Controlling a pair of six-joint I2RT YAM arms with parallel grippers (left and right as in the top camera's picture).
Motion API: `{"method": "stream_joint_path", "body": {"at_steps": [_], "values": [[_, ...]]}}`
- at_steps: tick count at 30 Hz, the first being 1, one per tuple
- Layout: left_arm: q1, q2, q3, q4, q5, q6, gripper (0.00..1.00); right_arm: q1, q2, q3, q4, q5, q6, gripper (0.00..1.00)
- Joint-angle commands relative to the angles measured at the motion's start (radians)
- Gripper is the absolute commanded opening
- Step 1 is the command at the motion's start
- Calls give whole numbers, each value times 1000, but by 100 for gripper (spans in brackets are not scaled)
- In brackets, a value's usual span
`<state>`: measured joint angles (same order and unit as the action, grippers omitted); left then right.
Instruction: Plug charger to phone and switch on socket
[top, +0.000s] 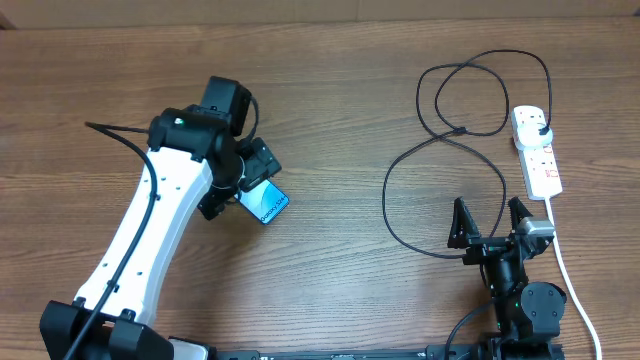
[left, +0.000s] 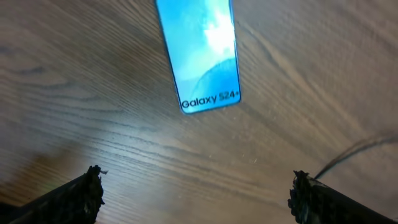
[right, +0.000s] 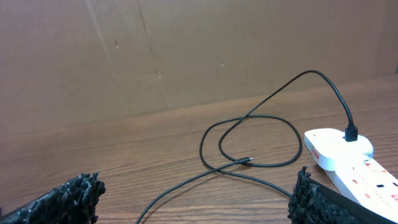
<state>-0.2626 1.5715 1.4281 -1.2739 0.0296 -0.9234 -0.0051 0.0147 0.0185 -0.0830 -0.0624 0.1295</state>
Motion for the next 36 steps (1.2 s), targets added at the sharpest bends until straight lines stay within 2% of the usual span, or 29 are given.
{"method": "stream_joint_path", "body": {"at_steps": [1,13,20,28,36], "values": [[9,42,23,13,-71,-175,100,1,-10,-10,2,9,-7,100],[55,262,23,71,65,-177,100,1,-10,-10,2,9,-8,100],[55,360,23,128,90,-182,100,1,-10,-10,2,9,-8,100],[68,391,23,194,92,-185,100,1,-10,-10,3,9,-7,100],[107,391,20,196,45,-185,100,1,-10,-10,2,9,-7,100]]}}
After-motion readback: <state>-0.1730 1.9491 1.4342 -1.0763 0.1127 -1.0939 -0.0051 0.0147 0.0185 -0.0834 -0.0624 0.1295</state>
